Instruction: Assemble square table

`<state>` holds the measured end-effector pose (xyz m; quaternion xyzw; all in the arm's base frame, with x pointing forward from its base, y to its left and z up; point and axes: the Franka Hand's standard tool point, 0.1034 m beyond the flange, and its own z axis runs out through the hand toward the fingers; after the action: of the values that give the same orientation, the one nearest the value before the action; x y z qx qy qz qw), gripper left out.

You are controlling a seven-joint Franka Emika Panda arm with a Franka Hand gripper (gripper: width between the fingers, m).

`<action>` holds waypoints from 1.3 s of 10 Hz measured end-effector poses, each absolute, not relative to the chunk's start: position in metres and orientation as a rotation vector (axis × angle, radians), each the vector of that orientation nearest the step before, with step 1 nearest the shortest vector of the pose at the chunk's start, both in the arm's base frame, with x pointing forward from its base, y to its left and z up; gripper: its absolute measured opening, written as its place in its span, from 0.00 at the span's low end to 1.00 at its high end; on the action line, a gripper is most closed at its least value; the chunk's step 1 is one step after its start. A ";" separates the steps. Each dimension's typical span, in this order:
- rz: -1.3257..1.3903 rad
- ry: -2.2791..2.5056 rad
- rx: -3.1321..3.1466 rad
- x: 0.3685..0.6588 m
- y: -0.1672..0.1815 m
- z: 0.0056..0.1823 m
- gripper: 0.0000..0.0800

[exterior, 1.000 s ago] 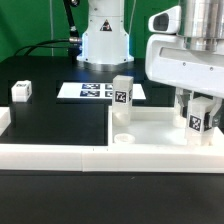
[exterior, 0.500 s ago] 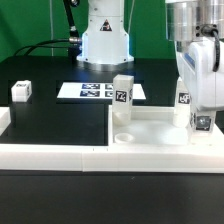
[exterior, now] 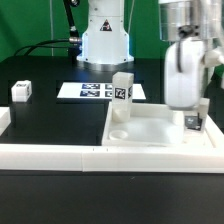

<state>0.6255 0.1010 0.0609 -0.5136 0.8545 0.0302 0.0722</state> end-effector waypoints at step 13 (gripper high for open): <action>0.060 2.587 -1.472 0.621 0.094 0.058 0.81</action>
Offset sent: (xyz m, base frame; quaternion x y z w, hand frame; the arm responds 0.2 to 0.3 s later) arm -0.0048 0.0055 -0.0032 0.0213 0.0306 0.1207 0.9920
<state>0.6214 0.0943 0.0579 -0.4927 0.8661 0.0200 0.0823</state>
